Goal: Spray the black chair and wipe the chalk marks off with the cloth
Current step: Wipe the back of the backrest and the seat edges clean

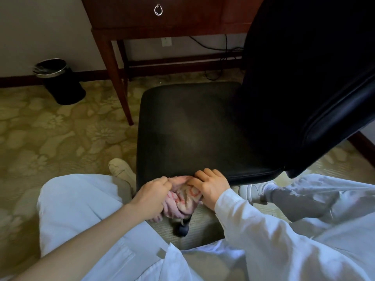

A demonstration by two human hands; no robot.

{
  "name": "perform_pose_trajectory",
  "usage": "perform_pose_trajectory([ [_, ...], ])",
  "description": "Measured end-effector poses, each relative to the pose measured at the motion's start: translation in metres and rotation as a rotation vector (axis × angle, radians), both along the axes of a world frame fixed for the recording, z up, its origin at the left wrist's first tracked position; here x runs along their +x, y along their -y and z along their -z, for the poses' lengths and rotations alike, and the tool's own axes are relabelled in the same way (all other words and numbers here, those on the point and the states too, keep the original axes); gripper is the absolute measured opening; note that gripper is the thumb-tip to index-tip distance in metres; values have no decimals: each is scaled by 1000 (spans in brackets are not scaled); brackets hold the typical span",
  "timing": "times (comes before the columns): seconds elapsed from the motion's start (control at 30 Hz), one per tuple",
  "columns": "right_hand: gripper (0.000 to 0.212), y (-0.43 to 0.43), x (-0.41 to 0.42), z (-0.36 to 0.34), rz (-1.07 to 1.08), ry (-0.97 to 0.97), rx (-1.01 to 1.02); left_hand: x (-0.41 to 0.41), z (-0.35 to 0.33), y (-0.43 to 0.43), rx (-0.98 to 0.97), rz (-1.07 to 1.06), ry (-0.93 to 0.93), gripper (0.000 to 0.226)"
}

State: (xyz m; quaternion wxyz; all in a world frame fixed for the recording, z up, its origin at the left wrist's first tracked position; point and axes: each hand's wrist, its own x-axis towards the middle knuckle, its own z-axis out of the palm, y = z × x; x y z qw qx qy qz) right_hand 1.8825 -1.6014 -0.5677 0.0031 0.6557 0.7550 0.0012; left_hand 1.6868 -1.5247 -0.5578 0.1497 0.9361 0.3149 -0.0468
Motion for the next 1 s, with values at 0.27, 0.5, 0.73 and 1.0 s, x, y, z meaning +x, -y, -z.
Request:
perform_pose_trajectory([
  [0.27, 67, 26, 25, -12, 78, 44, -10, 31, 4, 35, -74, 26, 60, 62],
  [0.5, 66, 50, 50, -29, 138, 66, 40, 50, 6, 43, -48, 111, 227, 36],
  [0.73, 67, 61, 65, -62, 192, 41, 186, 59, -33, 25, 52, 139, 377, 45],
  [1.0, 67, 55, 73, -113, 193, 93, 305, 60, -82, 12, 74, 94, 451, 52],
])
